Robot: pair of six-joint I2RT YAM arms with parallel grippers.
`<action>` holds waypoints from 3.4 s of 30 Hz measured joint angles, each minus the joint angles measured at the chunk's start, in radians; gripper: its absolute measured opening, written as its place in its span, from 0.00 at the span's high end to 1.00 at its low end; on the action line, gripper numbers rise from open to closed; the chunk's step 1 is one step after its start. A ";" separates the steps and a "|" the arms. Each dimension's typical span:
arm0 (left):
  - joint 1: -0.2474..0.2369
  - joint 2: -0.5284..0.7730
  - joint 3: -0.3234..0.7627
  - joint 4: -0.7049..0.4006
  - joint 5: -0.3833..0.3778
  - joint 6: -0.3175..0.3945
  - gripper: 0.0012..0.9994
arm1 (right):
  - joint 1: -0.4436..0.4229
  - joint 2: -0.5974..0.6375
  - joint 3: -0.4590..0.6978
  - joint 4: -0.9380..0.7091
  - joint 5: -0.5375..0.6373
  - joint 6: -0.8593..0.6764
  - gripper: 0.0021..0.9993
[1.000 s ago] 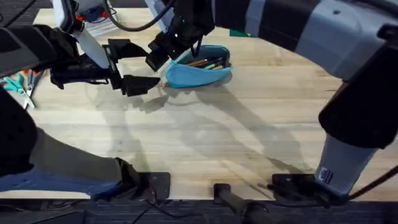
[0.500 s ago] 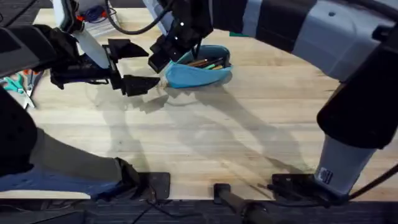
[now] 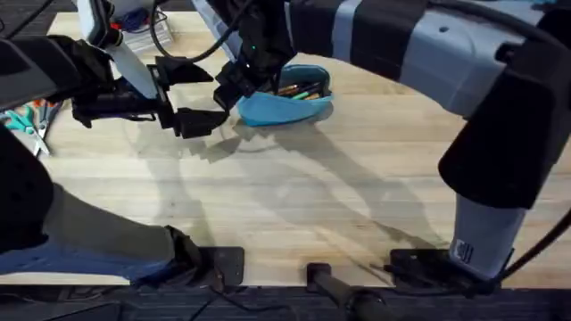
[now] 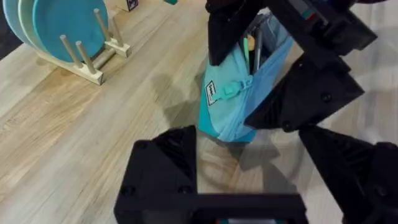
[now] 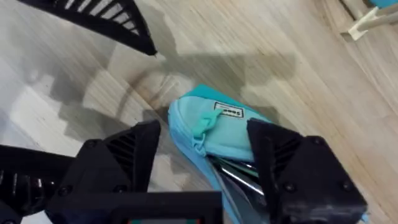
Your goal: Unzip the bag, pick up the pens from the table one at a time and place them inside, then zip the bag closed.
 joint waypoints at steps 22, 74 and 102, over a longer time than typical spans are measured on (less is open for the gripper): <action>0.000 0.000 0.000 -0.008 0.000 0.000 0.01 | 0.001 0.009 0.000 -0.001 0.006 0.000 0.50; 0.000 0.000 0.000 -0.008 0.000 0.000 0.01 | 0.006 0.011 0.058 -0.014 -0.001 0.000 0.97; 0.000 0.002 0.000 0.094 0.000 -0.003 0.01 | 0.006 0.011 0.058 -0.014 -0.001 0.000 0.97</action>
